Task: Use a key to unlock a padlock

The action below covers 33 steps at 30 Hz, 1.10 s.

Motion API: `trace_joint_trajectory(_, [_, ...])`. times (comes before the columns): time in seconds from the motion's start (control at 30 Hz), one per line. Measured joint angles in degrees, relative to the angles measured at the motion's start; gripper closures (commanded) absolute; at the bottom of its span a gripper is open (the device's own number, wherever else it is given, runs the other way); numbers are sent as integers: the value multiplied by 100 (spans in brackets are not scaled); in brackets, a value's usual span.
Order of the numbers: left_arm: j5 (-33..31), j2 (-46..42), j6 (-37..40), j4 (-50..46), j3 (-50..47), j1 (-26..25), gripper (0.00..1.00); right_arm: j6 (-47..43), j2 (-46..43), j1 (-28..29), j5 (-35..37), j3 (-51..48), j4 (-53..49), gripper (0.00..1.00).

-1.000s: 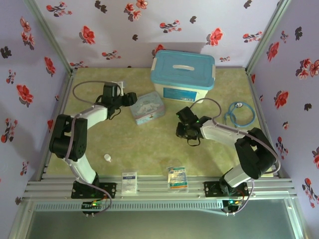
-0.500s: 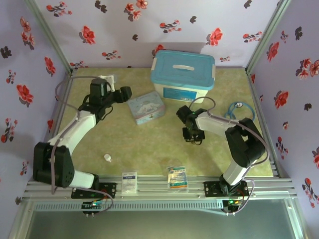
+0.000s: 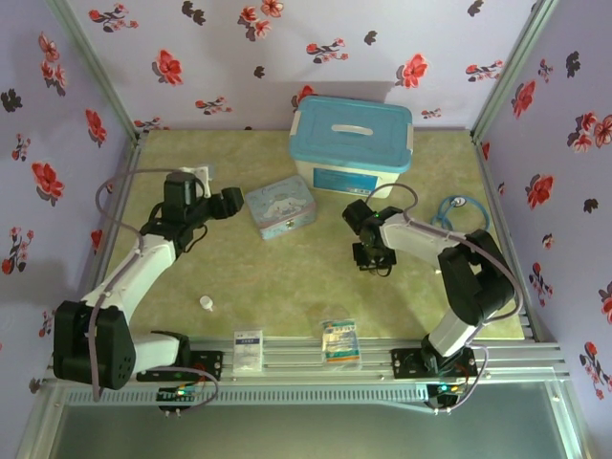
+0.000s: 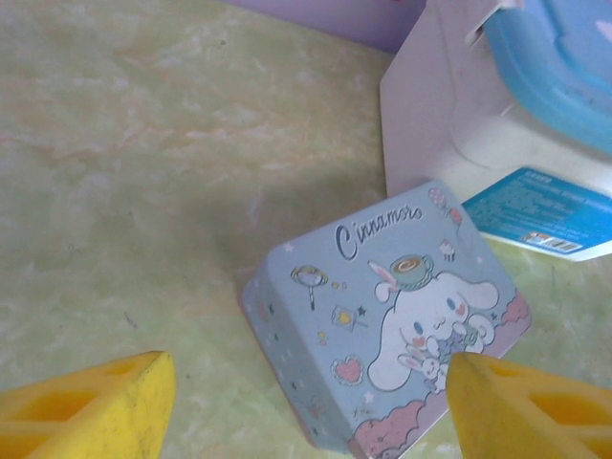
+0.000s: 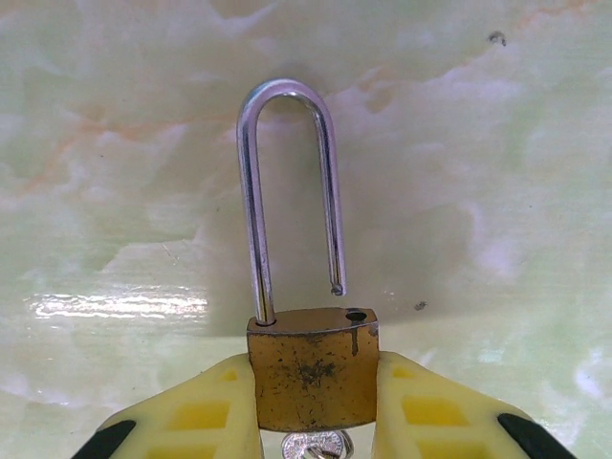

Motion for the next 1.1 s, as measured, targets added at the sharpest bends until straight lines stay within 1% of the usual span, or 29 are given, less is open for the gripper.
trace_joint_trajectory(0.07, [-2,2,-13,-24,-61,0,24,-2,127,-35,59,-9,-4,70])
trace_joint_trajectory(0.13, [-9,2,-13,-83,-81,0,21,-20,225,-55,103,-55,17,59])
trace_joint_trajectory(0.17, [-33,0,-13,-103,-81,0,21,-13,234,-55,116,-61,24,56])
trace_joint_trajectory(0.3, [-299,-136,-11,-229,-173,63,20,-61,221,-72,229,-68,-7,44])
trace_joint_trajectory(0.37, [-450,-323,-13,-339,-264,177,17,-63,173,-101,229,-68,-9,40])
trace_joint_trajectory(0.43, [-658,-577,-2,-455,-387,374,9,-81,55,-140,243,-61,11,38])
trace_joint_trajectory(0.5, [-894,-828,-4,-520,-535,634,2,-98,-140,-219,323,-26,28,35])
trace_joint_trajectory(0.53, [-1043,-957,-15,-529,-621,782,0,-107,-271,-291,402,9,59,31])
trace_joint_trajectory(0.57, [-1182,-1058,-11,-535,-695,898,0,-129,-402,-378,494,44,118,24])
trace_joint_trajectory(0.63, [-1508,-1207,44,-533,-826,1054,0,-186,-708,-601,778,72,361,4])
trace_joint_trajectory(0.67, [-1692,-1263,101,-509,-901,1093,0,-225,-876,-743,935,66,527,1])
trace_joint_trajectory(0.77, [-2184,-1353,348,11,-1318,1091,0,-367,-1357,-1228,1311,-74,1169,1])
trace_joint_trajectory(0.87, [-2579,-1130,691,750,-1847,1095,0,-522,-1742,-1790,1617,-490,1978,1])
trace_joint_trajectory(0.93, [-2728,-726,938,1255,-2083,1104,0,-708,-1899,-2155,1781,-951,2656,1])
trace_joint_trajectory(1.0, [-2800,-297,1121,1836,-2280,1104,0,-973,-1985,-2450,1899,-1611,3545,1])
trace_joint_trajectory(1.1, [-2789,186,1355,2638,-2465,1128,0,-1390,-1965,-2583,1897,-2675,4992,1])
